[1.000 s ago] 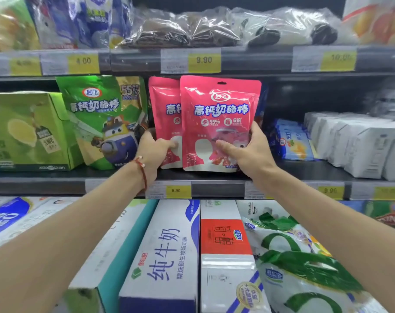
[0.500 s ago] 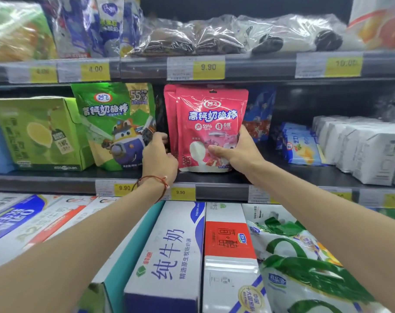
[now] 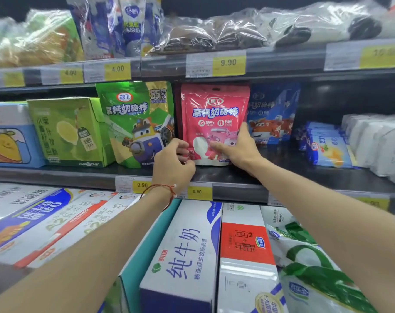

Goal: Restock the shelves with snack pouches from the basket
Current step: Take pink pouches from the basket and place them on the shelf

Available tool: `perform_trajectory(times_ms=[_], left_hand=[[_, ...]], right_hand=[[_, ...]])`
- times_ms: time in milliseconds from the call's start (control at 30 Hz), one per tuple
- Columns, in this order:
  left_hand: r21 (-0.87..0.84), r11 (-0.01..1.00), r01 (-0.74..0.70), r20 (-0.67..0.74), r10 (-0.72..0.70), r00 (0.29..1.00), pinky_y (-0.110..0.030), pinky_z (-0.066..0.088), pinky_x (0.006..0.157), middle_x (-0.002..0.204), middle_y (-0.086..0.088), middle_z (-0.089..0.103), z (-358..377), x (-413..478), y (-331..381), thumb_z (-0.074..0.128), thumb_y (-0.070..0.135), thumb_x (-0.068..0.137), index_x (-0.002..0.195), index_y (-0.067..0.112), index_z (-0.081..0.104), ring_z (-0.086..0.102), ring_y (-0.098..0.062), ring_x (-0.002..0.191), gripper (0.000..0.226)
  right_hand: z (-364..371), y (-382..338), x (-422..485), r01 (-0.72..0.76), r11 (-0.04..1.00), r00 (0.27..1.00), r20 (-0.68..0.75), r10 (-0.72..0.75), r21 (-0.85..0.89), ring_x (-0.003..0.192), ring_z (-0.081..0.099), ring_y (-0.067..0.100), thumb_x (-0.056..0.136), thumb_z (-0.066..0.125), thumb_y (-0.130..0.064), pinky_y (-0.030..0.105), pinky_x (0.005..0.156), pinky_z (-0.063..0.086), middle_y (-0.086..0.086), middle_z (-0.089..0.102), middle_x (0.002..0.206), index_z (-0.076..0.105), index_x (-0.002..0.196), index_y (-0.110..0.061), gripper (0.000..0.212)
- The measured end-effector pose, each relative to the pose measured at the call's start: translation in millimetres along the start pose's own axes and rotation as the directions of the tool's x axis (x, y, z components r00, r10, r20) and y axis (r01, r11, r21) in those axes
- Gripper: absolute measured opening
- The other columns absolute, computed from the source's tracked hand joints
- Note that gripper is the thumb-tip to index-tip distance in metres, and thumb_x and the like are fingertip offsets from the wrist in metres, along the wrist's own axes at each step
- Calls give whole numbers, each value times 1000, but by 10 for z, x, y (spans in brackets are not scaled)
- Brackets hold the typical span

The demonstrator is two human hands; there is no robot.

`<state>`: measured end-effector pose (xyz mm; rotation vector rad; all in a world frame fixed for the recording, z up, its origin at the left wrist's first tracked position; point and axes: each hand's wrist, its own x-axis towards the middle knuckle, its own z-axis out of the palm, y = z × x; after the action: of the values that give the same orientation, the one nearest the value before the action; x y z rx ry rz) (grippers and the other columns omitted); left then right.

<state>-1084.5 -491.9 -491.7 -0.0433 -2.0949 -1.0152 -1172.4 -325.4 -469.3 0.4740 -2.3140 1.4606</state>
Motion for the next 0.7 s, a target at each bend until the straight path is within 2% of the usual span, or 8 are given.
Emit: perform_trajectory(times_ms=[167,300,400,533,633,700], left_hand=[[-1,998,58,28,-58,998,-9,46,67,98,2,67,-74,3,87,62,5,81,110,15,63,64,-8,82,31],[26,996,89,59,-90,994,-8,40,66,109,0,65,-135,-72,173,59,1,83,115,14,62,64,-14,90,34],[42,994,106,77,-109,991,-13,42,73,115,-1,63,-202,-222,272,57,-2,83,117,14,61,62,-14,96,37],[28,990,137,47,-138,989,-22,46,87,115,0,63,-370,-439,421,54,-3,84,116,17,62,61,-11,98,39],[13,992,124,37,-125,991,-13,46,83,109,3,65,-579,-677,550,55,-1,84,113,18,63,62,-8,95,35],[9,989,149,33,-149,988,-4,42,73,107,6,65,-737,-880,583,56,-1,86,113,17,64,61,-7,94,33]], right_hand=[[-84,-49,-133,-94,995,995,41,96,-37,124,58,21,75,86,-51,36,105,47,1,62,133,47,134,-15,79],[-165,-110,-305,-158,980,986,38,164,-125,124,57,28,80,81,-54,47,106,50,10,56,136,44,136,-7,82],[-225,-205,-538,-140,981,990,-45,135,-135,118,58,30,87,75,-46,49,101,52,13,54,131,46,131,-6,66],[-205,-362,-954,-64,997,995,-82,61,-32,107,60,24,93,69,-30,44,98,53,10,59,121,53,126,-12,41],[-123,-518,-1331,-3,998,998,-69,7,70,106,62,20,93,68,-20,39,98,52,6,64,118,60,122,-13,31],[-32,-620,-1619,20,989,999,-38,-14,148,105,63,19,93,67,-16,37,97,52,3,66,115,63,120,-12,27]])
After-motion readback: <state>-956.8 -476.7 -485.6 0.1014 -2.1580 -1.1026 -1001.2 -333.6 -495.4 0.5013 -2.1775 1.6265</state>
